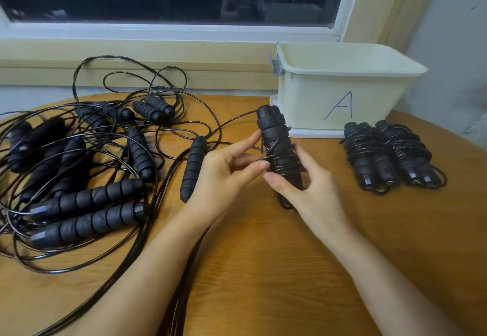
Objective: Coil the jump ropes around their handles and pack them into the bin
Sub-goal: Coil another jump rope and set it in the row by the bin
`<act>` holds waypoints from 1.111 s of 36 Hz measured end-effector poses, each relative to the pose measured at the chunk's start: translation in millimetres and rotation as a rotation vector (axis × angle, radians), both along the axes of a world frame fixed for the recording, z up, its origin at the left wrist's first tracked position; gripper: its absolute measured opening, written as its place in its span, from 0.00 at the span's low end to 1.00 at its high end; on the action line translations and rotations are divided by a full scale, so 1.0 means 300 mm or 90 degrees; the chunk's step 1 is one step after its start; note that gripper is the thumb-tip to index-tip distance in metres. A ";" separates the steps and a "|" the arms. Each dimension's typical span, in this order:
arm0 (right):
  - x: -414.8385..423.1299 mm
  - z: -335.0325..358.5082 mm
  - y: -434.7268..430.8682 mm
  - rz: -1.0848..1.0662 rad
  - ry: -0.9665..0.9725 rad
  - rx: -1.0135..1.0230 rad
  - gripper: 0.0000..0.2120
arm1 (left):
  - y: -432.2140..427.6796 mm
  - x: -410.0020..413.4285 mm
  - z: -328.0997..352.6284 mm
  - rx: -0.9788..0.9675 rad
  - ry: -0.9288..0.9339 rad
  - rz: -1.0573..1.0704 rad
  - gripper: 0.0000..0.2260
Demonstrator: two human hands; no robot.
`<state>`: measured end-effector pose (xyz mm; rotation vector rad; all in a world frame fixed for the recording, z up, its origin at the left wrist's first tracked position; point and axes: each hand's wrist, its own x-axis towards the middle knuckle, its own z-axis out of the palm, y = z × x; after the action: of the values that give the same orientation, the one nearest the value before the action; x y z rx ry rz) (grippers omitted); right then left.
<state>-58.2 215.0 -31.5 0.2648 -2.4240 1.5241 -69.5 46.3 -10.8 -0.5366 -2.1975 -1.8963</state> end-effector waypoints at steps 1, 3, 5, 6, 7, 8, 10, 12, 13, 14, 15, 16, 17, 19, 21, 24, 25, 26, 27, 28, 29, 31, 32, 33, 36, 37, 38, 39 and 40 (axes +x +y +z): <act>-0.001 0.002 0.001 -0.006 -0.007 0.009 0.39 | 0.001 0.001 0.000 -0.004 0.001 -0.010 0.27; -0.002 0.007 0.001 -0.006 -0.020 0.013 0.41 | -0.001 0.000 0.001 -0.010 0.002 -0.029 0.27; -0.003 0.011 0.000 -0.005 -0.031 0.006 0.40 | -0.005 -0.003 0.000 -0.018 0.000 -0.043 0.27; -0.005 0.012 0.001 -0.003 -0.034 0.005 0.38 | -0.008 -0.005 -0.001 -0.022 -0.003 -0.049 0.27; -0.007 0.012 0.002 -0.005 -0.035 0.005 0.35 | -0.010 -0.007 -0.002 -0.028 -0.006 -0.057 0.26; -0.008 0.013 0.004 -0.009 -0.033 0.006 0.33 | -0.011 -0.009 -0.004 -0.033 -0.010 -0.063 0.26; -0.011 0.013 0.006 -0.018 -0.030 0.000 0.30 | -0.012 -0.009 -0.003 -0.041 -0.017 -0.068 0.25; -0.010 0.016 0.004 -0.011 -0.036 -0.026 0.27 | -0.009 -0.009 0.000 -0.028 -0.015 -0.059 0.25; -0.007 0.018 0.002 0.000 -0.039 -0.046 0.25 | -0.009 -0.010 -0.001 -0.008 -0.018 -0.047 0.26; -0.003 0.019 -0.001 0.017 -0.039 -0.068 0.22 | -0.009 -0.010 0.001 0.023 -0.028 -0.034 0.26; 0.001 0.021 -0.005 0.034 -0.038 -0.090 0.20 | -0.010 -0.010 0.004 0.061 -0.043 -0.021 0.28; 0.005 0.023 -0.010 0.049 -0.038 -0.106 0.18 | -0.011 -0.010 0.006 0.094 -0.057 -0.011 0.30; 0.008 0.023 -0.013 0.060 -0.039 -0.117 0.18 | -0.014 -0.012 0.007 0.117 -0.068 -0.002 0.31; 0.012 0.024 -0.018 0.076 -0.039 -0.132 0.17 | -0.018 -0.021 0.001 0.142 -0.087 0.011 0.33; 0.012 0.025 -0.020 0.088 -0.036 -0.142 0.16 | -0.021 -0.030 -0.008 0.155 -0.107 0.017 0.34; 0.013 0.028 -0.020 0.117 -0.039 -0.161 0.16 | -0.020 -0.034 -0.018 0.183 -0.136 0.004 0.32; 0.013 0.029 -0.021 0.127 -0.042 -0.169 0.16 | -0.021 -0.034 -0.020 0.190 -0.142 -0.004 0.31; 0.014 0.030 -0.022 0.137 -0.046 -0.176 0.15 | -0.022 -0.035 -0.021 0.193 -0.146 -0.013 0.30; 0.014 0.031 -0.023 0.146 -0.052 -0.180 0.15 | -0.023 -0.036 -0.023 0.192 -0.149 -0.020 0.29; 0.016 0.031 -0.024 0.155 -0.056 -0.185 0.15 | -0.024 -0.037 -0.025 0.188 -0.152 -0.026 0.29; 0.016 0.028 -0.025 0.161 -0.059 -0.188 0.16 | -0.025 -0.038 -0.026 0.181 -0.155 -0.035 0.29; 0.015 0.023 -0.026 0.150 -0.053 -0.176 0.19 | -0.025 -0.039 -0.028 0.170 -0.159 -0.056 0.27; 0.014 0.020 -0.026 0.145 -0.050 -0.170 0.19 | -0.026 -0.039 -0.028 0.166 -0.161 -0.067 0.27; 0.013 0.018 -0.025 0.148 -0.052 -0.172 0.19 | -0.025 -0.037 -0.027 0.163 -0.164 -0.078 0.26; 0.012 0.017 -0.023 0.184 -0.067 -0.196 0.19 | -0.022 -0.029 -0.022 0.161 -0.163 -0.110 0.24; 0.011 0.017 -0.021 0.191 -0.069 -0.207 0.19 | -0.022 -0.026 -0.020 0.166 -0.163 -0.112 0.24; 0.012 0.019 -0.020 0.198 -0.069 -0.220 0.20 | -0.021 -0.025 -0.018 0.173 -0.163 -0.109 0.22; 0.013 0.020 -0.020 0.205 -0.068 -0.231 0.21 | -0.020 -0.026 -0.019 0.178 -0.162 -0.102 0.21; 0.014 0.022 -0.021 0.212 -0.067 -0.240 0.22 | -0.019 -0.028 -0.021 0.183 -0.160 -0.095 0.19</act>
<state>-53.9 208.8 -24.9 0.5404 -2.1849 2.1475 -77.9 40.6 -17.1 -0.4430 -2.0160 -2.4253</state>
